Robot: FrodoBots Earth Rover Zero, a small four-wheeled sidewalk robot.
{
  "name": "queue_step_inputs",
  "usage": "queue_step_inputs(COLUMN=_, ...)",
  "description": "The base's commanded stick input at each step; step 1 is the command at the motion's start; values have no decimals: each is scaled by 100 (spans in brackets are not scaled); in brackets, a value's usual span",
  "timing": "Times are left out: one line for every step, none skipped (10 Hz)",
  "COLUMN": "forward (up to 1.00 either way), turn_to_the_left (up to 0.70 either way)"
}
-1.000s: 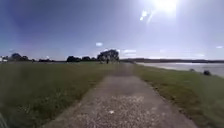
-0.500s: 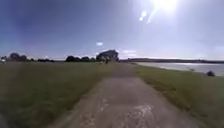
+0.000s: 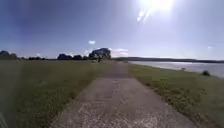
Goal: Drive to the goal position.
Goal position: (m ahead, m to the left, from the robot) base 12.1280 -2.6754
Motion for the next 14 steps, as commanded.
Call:
queue_step_inputs(forward=70, turn_to_the_left=0)
queue_step_inputs(forward=70, turn_to_the_left=0)
queue_step_inputs(forward=70, turn_to_the_left=0)
queue_step_inputs(forward=70, turn_to_the_left=0)
queue_step_inputs(forward=70, turn_to_the_left=0)
queue_step_inputs(forward=70, turn_to_the_left=0)
queue_step_inputs(forward=70, turn_to_the_left=0)
queue_step_inputs(forward=70, turn_to_the_left=0)
queue_step_inputs(forward=70, turn_to_the_left=0)
queue_step_inputs(forward=70, turn_to_the_left=0)
queue_step_inputs(forward=70, turn_to_the_left=0)
queue_step_inputs(forward=70, turn_to_the_left=0)
queue_step_inputs(forward=79, turn_to_the_left=0)
queue_step_inputs(forward=85, turn_to_the_left=0)
